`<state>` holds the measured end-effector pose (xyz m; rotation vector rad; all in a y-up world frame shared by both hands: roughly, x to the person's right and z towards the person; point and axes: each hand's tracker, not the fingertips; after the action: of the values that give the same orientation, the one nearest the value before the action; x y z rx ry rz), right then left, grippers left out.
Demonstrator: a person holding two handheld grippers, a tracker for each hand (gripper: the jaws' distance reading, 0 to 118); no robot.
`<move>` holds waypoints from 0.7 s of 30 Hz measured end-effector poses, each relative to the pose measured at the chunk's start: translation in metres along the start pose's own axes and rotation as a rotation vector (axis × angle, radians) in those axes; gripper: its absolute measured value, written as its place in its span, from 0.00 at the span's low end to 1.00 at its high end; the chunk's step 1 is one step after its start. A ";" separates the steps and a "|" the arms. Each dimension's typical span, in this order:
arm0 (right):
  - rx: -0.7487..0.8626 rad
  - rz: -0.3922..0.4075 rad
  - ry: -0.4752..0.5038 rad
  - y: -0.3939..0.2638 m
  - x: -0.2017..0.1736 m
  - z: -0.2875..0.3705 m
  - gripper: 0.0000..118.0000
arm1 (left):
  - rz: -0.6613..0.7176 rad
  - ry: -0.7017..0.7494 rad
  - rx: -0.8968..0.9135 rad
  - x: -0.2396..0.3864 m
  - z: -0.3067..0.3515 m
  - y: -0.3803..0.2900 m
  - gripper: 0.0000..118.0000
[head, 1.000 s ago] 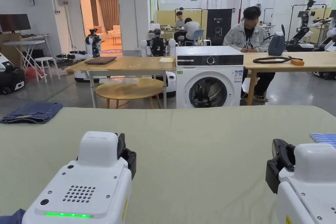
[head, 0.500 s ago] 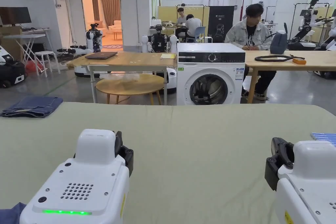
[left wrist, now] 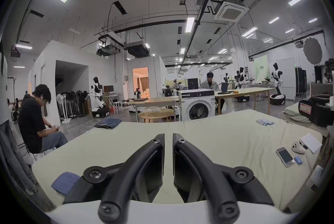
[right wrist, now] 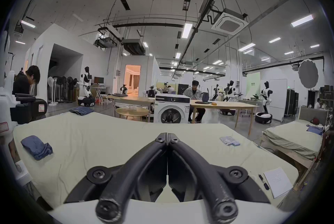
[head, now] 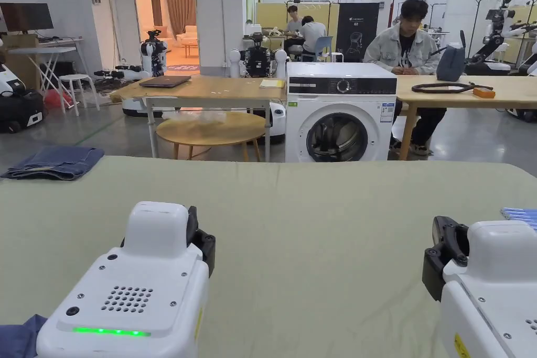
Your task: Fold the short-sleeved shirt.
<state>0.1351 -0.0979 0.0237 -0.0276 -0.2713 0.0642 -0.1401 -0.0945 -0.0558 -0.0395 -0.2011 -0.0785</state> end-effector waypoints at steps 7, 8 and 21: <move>-0.004 0.001 0.008 0.000 -0.003 -0.002 0.00 | -0.006 0.002 0.000 0.000 -0.001 0.001 0.04; -0.004 0.002 0.009 0.000 -0.004 -0.002 0.00 | -0.006 0.002 -0.001 0.000 0.000 0.000 0.04; -0.016 0.002 0.018 -0.001 -0.006 -0.003 0.00 | -0.001 -0.005 -0.015 0.002 -0.002 -0.005 0.04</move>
<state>0.1302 -0.0998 0.0188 -0.0448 -0.2539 0.0636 -0.1385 -0.0995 -0.0568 -0.0544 -0.2051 -0.0805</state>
